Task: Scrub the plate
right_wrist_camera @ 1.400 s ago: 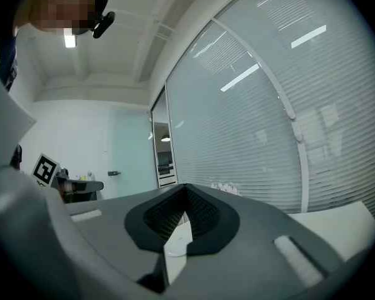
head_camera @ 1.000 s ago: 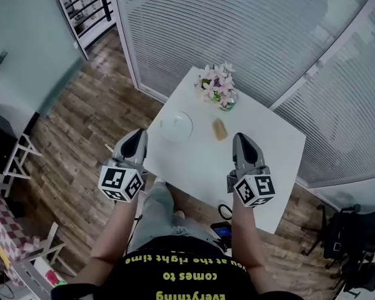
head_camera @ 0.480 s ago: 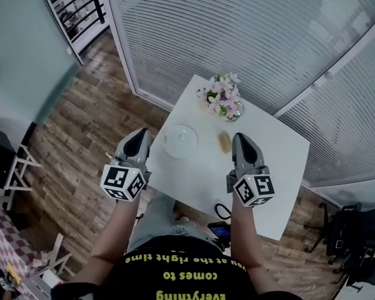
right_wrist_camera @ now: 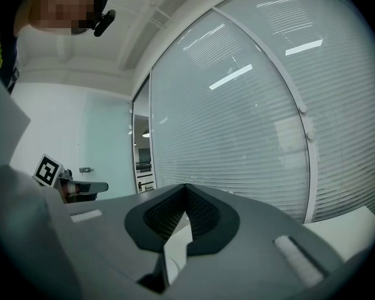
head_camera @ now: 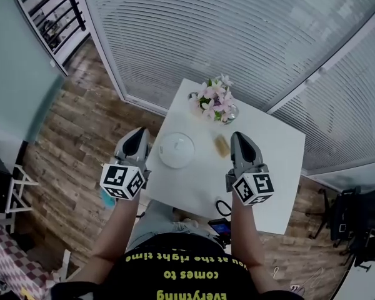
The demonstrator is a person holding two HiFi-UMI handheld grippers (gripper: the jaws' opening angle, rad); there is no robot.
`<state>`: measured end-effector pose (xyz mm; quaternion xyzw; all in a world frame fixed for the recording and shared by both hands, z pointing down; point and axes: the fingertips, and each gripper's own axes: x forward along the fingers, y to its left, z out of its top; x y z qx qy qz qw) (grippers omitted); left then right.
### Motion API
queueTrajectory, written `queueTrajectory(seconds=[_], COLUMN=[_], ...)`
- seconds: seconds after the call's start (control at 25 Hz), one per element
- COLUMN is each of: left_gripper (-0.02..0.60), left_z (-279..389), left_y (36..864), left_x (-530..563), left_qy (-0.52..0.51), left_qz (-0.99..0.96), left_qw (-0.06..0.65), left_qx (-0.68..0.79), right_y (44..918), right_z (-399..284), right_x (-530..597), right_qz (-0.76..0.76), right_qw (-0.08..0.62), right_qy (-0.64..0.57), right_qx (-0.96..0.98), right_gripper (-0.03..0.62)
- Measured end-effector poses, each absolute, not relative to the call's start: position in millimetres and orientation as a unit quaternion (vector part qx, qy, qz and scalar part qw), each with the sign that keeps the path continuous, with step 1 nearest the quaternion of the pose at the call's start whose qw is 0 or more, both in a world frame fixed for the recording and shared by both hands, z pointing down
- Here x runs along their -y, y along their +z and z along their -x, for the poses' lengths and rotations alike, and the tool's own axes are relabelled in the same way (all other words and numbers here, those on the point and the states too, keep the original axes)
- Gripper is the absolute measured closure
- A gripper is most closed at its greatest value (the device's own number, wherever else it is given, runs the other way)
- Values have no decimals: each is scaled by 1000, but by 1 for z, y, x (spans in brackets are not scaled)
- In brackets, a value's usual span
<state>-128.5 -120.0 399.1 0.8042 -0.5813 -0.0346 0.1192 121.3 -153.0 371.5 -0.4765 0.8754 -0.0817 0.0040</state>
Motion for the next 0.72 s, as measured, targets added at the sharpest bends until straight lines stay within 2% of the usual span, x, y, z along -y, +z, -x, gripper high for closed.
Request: queueTrajectory(seconds=[0.72], left_gripper=[581], left_z=[127], left_y=[420], left_x=[174], left_qy=[-14], left_qz=[-840], left_qw=[138], left_qx=[525], right_y=[395], right_z=[-113], right_x=[175], right_qz=[514], right_qw=[-19], right_qy=[-105], right_qx=[-851], right_gripper=[588])
